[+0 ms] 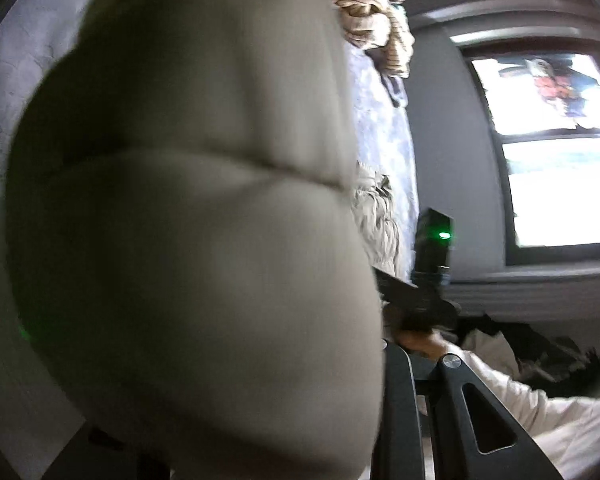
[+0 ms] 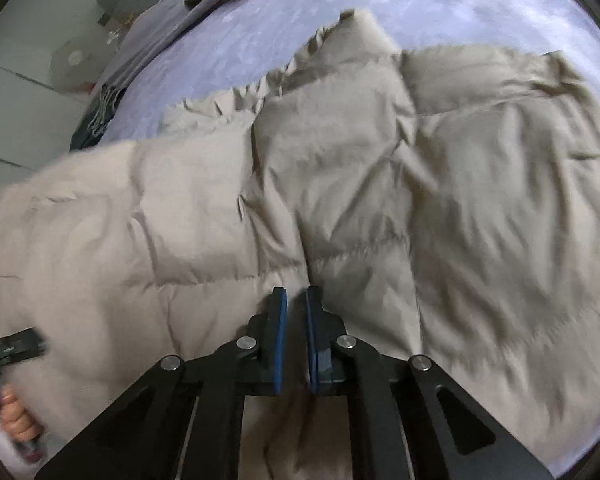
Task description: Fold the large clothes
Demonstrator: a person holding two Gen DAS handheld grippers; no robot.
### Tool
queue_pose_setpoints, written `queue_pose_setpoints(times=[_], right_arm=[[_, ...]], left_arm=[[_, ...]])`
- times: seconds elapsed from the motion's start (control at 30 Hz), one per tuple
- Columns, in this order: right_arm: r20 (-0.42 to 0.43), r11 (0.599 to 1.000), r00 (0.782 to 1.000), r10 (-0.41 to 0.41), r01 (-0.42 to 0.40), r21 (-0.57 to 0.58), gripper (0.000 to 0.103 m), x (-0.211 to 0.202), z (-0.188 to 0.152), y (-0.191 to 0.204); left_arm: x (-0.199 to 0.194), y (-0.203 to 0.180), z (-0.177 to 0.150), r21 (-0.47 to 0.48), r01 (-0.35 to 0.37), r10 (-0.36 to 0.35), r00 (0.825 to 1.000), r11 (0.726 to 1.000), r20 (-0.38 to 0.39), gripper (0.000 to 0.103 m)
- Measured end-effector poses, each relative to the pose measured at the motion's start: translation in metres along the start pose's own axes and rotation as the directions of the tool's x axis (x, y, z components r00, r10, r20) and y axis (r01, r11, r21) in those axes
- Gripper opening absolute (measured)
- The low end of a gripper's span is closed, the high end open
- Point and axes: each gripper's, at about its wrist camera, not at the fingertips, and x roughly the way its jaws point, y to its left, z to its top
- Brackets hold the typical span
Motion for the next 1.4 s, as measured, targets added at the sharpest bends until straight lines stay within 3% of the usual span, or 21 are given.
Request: queue_pose_setpoints(times=[0.2,0.37,0.43,0.53,0.6,0.73,0.83,0.97,1.07,1.1,1.17,1.2,1.23,1.3,1.4], right_arm=[[-0.044,0.995,0.994,0.098,-0.097,0.024,0.003,0.033,0.019,-0.022],[-0.084,0.983,0.981,0.175,-0.170,0.066,0.000,0.052,0.026,-0.038],[-0.107,0.969,0.967,0.233,-0.222,0.109,0.000,0.049,0.031,-0.049],[-0.074,0.956,0.959,0.275,-0.264,0.128,0.000,0.023,0.031,-0.068],[-0.012,0.948,0.956,0.295,-0.291,0.133,0.004,-0.004,0.026,-0.088],[0.085,0.942,0.961,0.263,-0.275,0.192,0.004,-0.050,0.006,-0.135],[0.151,0.917,0.955,0.254,-0.288,0.277,0.004,-0.072,-0.015,-0.170],[0.199,0.899,0.957,0.211,-0.270,0.346,0.004,-0.092,-0.040,-0.201],[0.222,0.885,0.960,0.171,-0.249,0.393,0.004,-0.109,-0.057,-0.218],[0.233,0.883,0.959,0.159,-0.244,0.402,0.006,-0.117,-0.063,-0.222],[0.265,0.881,0.954,0.143,-0.245,0.406,0.029,-0.138,-0.069,-0.224],[0.295,0.879,0.944,0.146,-0.261,0.400,0.059,-0.150,-0.075,-0.224],[0.318,0.877,0.937,0.145,-0.271,0.396,0.079,-0.153,-0.075,-0.214],[0.375,0.876,0.910,0.177,-0.319,0.362,0.080,-0.173,-0.082,-0.211],[0.390,0.869,0.882,0.266,-0.394,0.299,0.080,-0.185,-0.082,-0.195]], left_arm=[[0.029,-0.076,0.002,-0.057,-0.102,0.102,0.995,0.993,-0.004,0.030],[0.073,-0.138,0.016,0.013,-0.225,0.225,0.973,0.974,-0.046,0.032],[0.084,-0.154,0.021,0.032,-0.225,0.227,0.972,0.974,-0.060,0.040],[0.105,-0.179,0.027,0.069,-0.204,0.210,0.973,0.977,-0.099,0.059],[0.128,-0.192,0.031,0.101,-0.118,0.135,0.976,0.988,-0.172,0.082],[0.172,-0.195,0.037,0.102,0.019,0.009,0.963,0.995,-0.271,0.082],[0.199,-0.195,0.032,0.118,0.086,-0.049,0.957,0.989,-0.285,0.082],[0.239,-0.202,0.029,0.231,-0.003,0.060,0.969,0.973,-0.241,0.082],[0.265,-0.218,0.032,0.352,-0.099,0.172,0.968,0.931,-0.181,0.083],[0.271,-0.221,0.032,0.401,-0.103,0.192,0.964,0.910,-0.187,0.083],[0.277,-0.230,0.028,0.475,-0.155,0.253,0.956,0.866,-0.148,0.083],[0.278,-0.234,0.025,0.499,-0.175,0.273,0.953,0.849,-0.131,0.083],[0.289,-0.244,0.045,0.515,-0.191,0.288,0.951,0.835,-0.114,0.083],[0.293,-0.241,0.042,0.531,-0.212,0.304,0.948,0.821,-0.091,0.083],[0.275,-0.243,0.052,0.537,-0.220,0.286,0.957,0.815,-0.041,0.083]])
